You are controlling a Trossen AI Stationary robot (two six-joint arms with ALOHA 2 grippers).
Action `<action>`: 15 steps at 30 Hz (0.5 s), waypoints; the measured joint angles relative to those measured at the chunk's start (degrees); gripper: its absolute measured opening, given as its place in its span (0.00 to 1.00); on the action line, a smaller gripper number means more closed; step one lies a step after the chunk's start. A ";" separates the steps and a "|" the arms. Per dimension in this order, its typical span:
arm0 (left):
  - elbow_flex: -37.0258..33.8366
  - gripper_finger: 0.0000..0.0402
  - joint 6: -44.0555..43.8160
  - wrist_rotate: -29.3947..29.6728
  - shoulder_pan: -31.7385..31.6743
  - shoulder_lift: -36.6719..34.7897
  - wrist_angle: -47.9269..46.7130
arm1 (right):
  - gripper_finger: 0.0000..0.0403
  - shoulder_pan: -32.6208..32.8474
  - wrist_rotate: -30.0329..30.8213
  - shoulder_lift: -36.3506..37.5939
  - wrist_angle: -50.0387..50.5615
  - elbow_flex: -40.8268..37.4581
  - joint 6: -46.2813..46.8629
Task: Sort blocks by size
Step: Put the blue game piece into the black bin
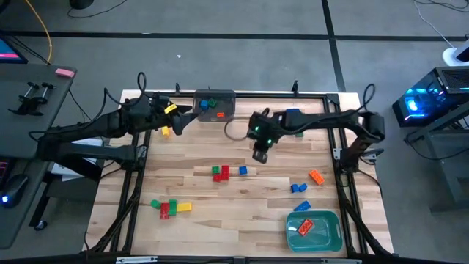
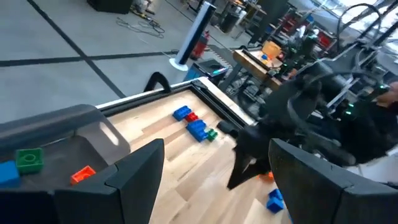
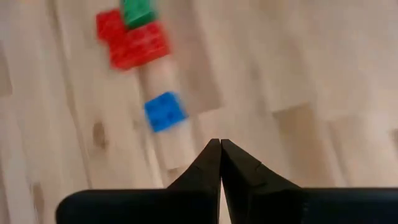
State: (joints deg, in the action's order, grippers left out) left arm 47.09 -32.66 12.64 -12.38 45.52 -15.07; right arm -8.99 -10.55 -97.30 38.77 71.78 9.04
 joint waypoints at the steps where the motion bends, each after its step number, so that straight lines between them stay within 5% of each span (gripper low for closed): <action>1: 0.00 0.68 -0.05 -1.43 0.02 0.00 0.04 | 0.03 1.07 -0.18 -0.97 0.13 0.65 -1.05; 6: 0.00 0.68 2.31 -7.07 0.02 0.00 -0.47 | 0.23 7.79 0.97 -5.22 3.31 5.47 -12.40; 12: 0.00 0.68 3.80 -7.75 0.02 -0.79 -4.04 | 0.53 15.19 20.27 -10.12 0.89 8.32 -22.70; 15: 0.00 0.68 3.38 -7.75 0.02 -1.40 -5.50 | 0.59 14.89 18.16 -12.35 1.50 8.84 -22.03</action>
State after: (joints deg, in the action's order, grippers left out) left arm 47.09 -29.28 4.89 -12.36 44.12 -20.57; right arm 5.91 7.62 -109.65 40.28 80.62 -12.98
